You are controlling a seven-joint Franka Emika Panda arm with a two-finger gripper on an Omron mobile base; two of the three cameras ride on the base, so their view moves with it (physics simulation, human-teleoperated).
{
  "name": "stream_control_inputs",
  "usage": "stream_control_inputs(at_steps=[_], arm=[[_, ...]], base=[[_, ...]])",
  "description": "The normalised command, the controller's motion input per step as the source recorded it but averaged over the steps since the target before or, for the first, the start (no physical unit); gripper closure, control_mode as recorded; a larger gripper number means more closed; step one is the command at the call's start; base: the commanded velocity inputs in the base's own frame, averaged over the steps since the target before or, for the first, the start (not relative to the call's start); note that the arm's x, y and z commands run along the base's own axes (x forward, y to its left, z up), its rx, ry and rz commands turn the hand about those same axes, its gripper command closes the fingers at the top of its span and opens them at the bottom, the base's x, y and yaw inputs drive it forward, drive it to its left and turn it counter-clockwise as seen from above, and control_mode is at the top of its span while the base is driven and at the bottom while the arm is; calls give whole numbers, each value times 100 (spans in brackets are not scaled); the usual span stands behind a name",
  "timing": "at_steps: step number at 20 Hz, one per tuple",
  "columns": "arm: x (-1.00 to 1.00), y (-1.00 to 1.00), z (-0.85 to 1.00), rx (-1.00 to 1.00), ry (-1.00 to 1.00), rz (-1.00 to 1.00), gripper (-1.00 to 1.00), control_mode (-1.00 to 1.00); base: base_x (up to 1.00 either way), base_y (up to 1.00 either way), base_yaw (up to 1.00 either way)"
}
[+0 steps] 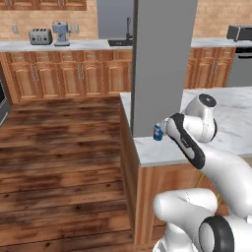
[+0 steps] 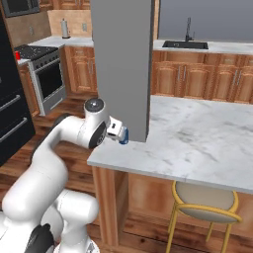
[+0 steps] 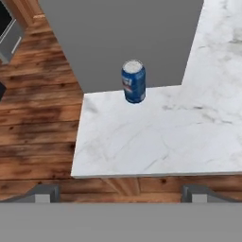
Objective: Four empty soda cans are scattered around the kitchen. Gather all the cans and cluster them next to the stove for recycling.
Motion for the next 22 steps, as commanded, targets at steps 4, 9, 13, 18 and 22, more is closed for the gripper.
stream_control_inputs(at_steps=[4,9,13,18,22], arm=[[26,0,-22,-11,5,0,-100,-100],[6,2,-18,-11,1,0,-100,-100],[9,3,-11,-2,-3,1,-100,-100],[17,2,-12,0,-5,0,-100,-100],[23,0,-13,0,-3,0,-100,-100]], base=[[0,0,0],[0,0,0],[0,0,0],[0,0,0],[0,0,0]])
